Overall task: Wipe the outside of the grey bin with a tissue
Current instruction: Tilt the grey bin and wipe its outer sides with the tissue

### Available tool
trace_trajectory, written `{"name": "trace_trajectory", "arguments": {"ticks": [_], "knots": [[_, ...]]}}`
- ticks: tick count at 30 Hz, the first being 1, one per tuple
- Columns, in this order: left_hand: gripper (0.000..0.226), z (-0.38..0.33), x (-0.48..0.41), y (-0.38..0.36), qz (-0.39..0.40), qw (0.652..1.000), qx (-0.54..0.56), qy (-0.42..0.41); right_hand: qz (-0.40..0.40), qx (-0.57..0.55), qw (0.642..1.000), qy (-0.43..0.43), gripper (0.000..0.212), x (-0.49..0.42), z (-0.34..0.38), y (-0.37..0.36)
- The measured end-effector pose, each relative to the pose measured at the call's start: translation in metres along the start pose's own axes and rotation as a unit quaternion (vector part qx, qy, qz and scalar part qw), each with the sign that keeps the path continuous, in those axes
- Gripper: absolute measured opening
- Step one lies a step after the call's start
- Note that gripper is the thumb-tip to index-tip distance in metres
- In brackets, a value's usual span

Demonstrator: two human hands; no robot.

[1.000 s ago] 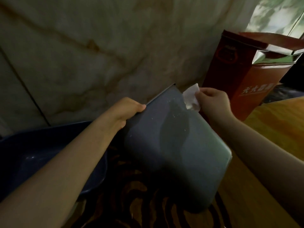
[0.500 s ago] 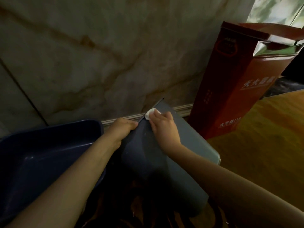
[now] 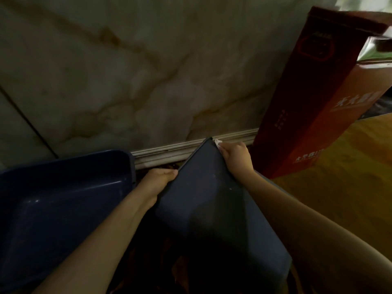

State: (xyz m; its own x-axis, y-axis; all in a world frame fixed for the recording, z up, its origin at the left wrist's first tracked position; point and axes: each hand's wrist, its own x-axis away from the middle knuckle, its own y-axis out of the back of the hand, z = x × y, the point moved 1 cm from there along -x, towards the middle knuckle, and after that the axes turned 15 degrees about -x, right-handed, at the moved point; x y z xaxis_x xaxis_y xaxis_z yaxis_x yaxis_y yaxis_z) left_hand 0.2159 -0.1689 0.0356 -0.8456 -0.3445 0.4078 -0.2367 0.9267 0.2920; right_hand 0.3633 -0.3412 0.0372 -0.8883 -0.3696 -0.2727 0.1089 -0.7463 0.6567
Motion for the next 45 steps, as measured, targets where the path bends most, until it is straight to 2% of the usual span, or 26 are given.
{"name": "trace_trajectory", "arguments": {"ticks": [3,7,9,11,13,15,17,18,19,20,21,22,24,25,28,30,32,34,37,39,40,42,45], "knots": [[0.020,0.000,-0.010,0.002,0.032,0.999,0.030,0.026,0.022,-0.013,1.000,0.017,0.029,0.010,0.004,0.001],[0.017,-0.002,-0.019,0.005,0.085,0.989,0.086,0.086,0.130,0.001,0.982,0.137,0.030,0.055,0.027,-0.012],[0.017,-0.002,-0.022,0.007,0.111,0.982,0.095,0.119,0.171,-0.044,0.973,0.149,0.027,0.081,0.043,-0.015],[0.018,0.001,-0.025,0.009,0.123,0.979,0.095,0.135,0.203,-0.068,0.958,0.190,0.028,0.105,0.055,-0.019],[0.027,0.003,-0.029,0.011,0.128,0.977,0.108,0.132,0.192,-0.032,0.935,0.295,0.026,0.120,0.061,-0.025],[0.039,0.005,-0.031,0.011,0.138,0.976,0.115,0.127,0.194,-0.008,0.917,0.347,0.021,0.125,0.061,-0.027],[0.036,0.003,-0.030,0.010,0.144,0.975,0.109,0.127,0.224,0.020,0.895,0.385,0.022,0.117,0.053,-0.025],[0.030,0.002,-0.030,0.010,0.143,0.976,0.104,0.129,0.240,0.025,0.891,0.385,0.022,0.111,0.047,-0.023],[0.025,0.001,-0.030,0.010,0.141,0.976,0.097,0.132,0.240,0.009,0.901,0.361,0.034,0.102,0.040,-0.017],[0.022,0.000,-0.030,0.010,0.138,0.977,0.093,0.136,0.211,-0.011,0.919,0.334,0.056,0.091,0.030,-0.010],[0.021,0.000,-0.030,0.009,0.137,0.977,0.091,0.138,0.171,0.018,0.933,0.315,0.070,0.080,0.016,-0.002],[0.020,0.000,-0.030,0.008,0.137,0.976,0.093,0.138,0.133,0.041,0.948,0.286,0.066,0.069,0.001,0.006],[0.021,-0.001,-0.031,0.008,0.135,0.976,0.099,0.138,0.077,0.051,0.980,0.175,0.035,0.050,-0.027,0.025],[0.022,-0.001,-0.032,0.008,0.132,0.976,0.102,0.138,0.057,0.047,0.987,0.139,0.029,0.043,-0.036,0.033],[0.021,0.000,-0.033,0.007,0.128,0.976,0.107,0.142,0.022,0.055,0.995,0.085,0.030,0.030,-0.050,0.042],[0.025,0.001,-0.036,0.008,0.128,0.975,0.110,0.142,0.048,0.071,0.990,0.108,0.033,0.036,-0.041,0.038],[0.040,0.004,-0.039,0.008,0.137,0.974,0.114,0.139,0.119,0.073,0.979,0.151,0.030,0.055,-0.019,0.030],[0.049,0.004,-0.039,0.007,0.152,0.973,0.117,0.133,0.172,0.076,0.952,0.243,0.026,0.088,0.007,0.019],[0.048,0.003,-0.039,0.008,0.167,0.970,0.122,0.129,0.239,0.036,0.915,0.324,0.030,0.128,0.024,0.014],[0.046,0.003,-0.038,0.009,0.172,0.969,0.124,0.128,0.281,0.049,0.895,0.342,0.031,0.127,0.021,0.022],[0.044,0.003,-0.037,0.009,0.171,0.968,0.129,0.127,0.284,0.056,0.896,0.338,0.030,0.120,0.015,0.028],[0.034,0.001,-0.035,0.009,0.169,0.969,0.132,0.125,0.254,0.065,0.924,0.278,0.029,0.100,0.003,0.041],[0.032,0.000,-0.029,0.011,0.176,0.966,0.145,0.121,0.128,0.064,0.977,0.156,0.032,0.072,-0.018,0.049]]}}
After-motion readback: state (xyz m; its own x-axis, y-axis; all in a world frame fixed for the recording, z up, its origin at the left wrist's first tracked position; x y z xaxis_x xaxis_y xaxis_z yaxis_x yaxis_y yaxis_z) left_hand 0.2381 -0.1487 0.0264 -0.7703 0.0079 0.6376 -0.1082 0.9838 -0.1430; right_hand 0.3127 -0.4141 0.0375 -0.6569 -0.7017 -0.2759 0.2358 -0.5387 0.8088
